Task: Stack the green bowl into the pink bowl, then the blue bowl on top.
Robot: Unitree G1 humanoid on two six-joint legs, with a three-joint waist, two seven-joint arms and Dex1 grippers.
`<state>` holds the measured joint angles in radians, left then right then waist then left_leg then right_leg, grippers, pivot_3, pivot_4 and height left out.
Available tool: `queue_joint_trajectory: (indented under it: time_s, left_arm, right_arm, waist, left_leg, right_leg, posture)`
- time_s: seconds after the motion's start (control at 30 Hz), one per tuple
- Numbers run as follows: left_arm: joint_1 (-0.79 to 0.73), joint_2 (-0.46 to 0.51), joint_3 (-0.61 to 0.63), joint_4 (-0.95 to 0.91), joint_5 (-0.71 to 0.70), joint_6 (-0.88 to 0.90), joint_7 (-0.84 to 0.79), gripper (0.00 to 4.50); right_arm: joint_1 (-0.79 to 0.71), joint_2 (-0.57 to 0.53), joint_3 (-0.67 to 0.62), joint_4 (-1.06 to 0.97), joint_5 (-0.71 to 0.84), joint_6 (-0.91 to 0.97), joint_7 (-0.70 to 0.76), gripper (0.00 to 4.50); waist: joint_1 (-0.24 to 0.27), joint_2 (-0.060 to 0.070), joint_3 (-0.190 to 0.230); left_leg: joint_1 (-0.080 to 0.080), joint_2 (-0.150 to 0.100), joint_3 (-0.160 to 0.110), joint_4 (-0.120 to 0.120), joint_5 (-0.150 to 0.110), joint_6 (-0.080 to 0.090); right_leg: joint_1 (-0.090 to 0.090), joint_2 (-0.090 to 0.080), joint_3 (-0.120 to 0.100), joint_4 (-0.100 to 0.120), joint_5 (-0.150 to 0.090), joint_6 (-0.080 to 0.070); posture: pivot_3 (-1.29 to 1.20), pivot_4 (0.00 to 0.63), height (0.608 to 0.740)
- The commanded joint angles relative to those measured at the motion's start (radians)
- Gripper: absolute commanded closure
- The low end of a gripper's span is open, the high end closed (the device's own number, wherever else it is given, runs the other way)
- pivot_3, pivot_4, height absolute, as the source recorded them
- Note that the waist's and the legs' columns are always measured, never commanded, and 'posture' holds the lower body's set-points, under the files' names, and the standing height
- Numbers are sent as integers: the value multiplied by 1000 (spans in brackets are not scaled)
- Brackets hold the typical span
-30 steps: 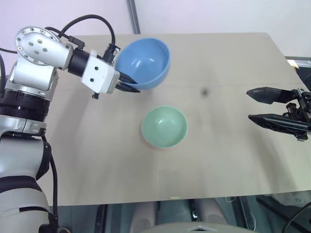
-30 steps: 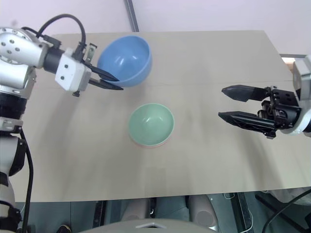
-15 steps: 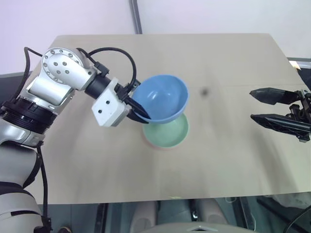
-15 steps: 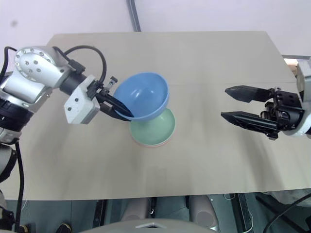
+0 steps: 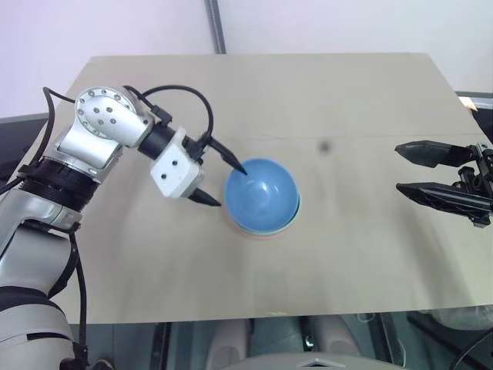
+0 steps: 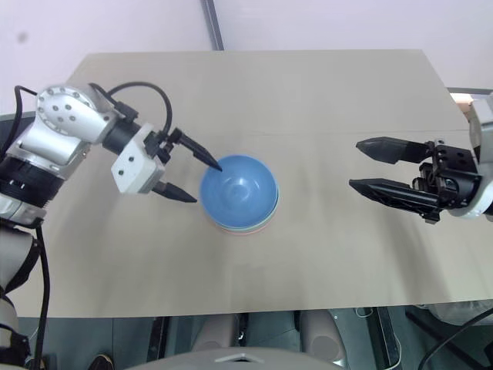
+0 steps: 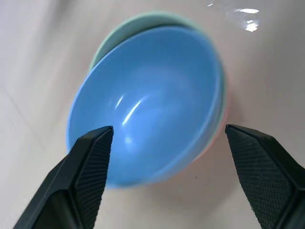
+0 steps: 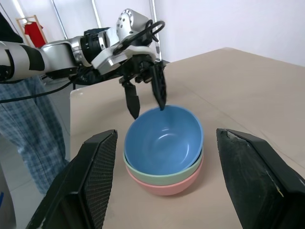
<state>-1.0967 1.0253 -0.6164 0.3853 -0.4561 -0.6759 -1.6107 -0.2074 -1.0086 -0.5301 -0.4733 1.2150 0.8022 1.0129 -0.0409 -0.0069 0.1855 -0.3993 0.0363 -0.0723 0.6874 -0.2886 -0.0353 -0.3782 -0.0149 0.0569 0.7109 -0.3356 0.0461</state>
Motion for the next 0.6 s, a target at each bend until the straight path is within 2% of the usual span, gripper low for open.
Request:
queue_joint_trajectory:
  time_s: [0.03,0.1,0.2,0.37,0.5,0.6]
  left_arm:
    - [-45,5,157,35,-46,180,-4,428]
    - [-31,23,238,18,-98,382,11,428]
    - [38,107,357,-17,-170,665,40,428]
    - [250,233,575,-37,-212,916,131,428]
    - [577,317,862,-70,-240,1030,132,428]
    - [860,289,1158,-153,-205,1080,132,428]
  right_arm:
    - [-8,-13,-37,-17,15,-11,4,818]
    - [-2,-13,-41,-15,16,-10,10,818]
    - [9,-18,-54,5,8,-10,30,818]
    - [43,-30,-71,68,-38,-17,82,818]
    - [116,-44,-135,150,-112,-37,157,818]
    - [194,-52,-185,209,-191,-75,215,818]
  waist:
    - [-1,0,0]
    - [-4,0,0]
    - [-12,0,0]
    - [-20,1,0]
    - [-16,1,0]
    - [-15,1,1]
  left_leg:
    - [0,0,0,0,0,0]
    - [0,0,0,0,0,0]
    - [0,0,0,0,0,0]
    - [1,1,-1,-1,0,0]
    - [1,1,-1,-1,0,0]
    - [2,1,1,-3,0,0]
  right_leg:
    - [0,0,0,0,0,0]
    - [0,0,0,0,0,0]
    - [0,0,0,0,0,0]
    - [0,0,0,0,0,0]
    - [0,0,0,0,0,0]
    - [0,-1,1,-1,0,0]
  posture:
    - [0,150,740]
    - [0,150,740]
    - [0,150,740]
    - [0,150,740]
    - [0,150,740]
    - [0,150,740]
